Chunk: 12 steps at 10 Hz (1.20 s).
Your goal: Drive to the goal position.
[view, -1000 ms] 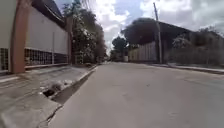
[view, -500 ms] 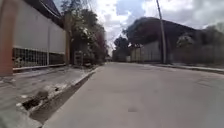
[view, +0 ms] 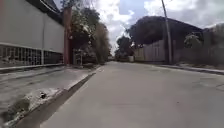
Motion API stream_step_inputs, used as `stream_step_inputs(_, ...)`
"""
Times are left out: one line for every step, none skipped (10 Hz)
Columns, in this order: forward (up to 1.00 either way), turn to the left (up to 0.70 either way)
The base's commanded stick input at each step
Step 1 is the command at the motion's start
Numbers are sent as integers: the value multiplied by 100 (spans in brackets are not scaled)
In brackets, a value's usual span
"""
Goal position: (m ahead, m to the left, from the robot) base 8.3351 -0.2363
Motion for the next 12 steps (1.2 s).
stream_step_inputs(100,0)
stream_step_inputs(100,0)
stream_step_inputs(100,0)
stream_step_inputs(100,0)
stream_step_inputs(100,0)
stream_step_inputs(100,0)
stream_step_inputs(100,0)
stream_step_inputs(100,0)
stream_step_inputs(100,0)
stream_step_inputs(100,0)
stream_step_inputs(100,0)
stream_step_inputs(100,0)
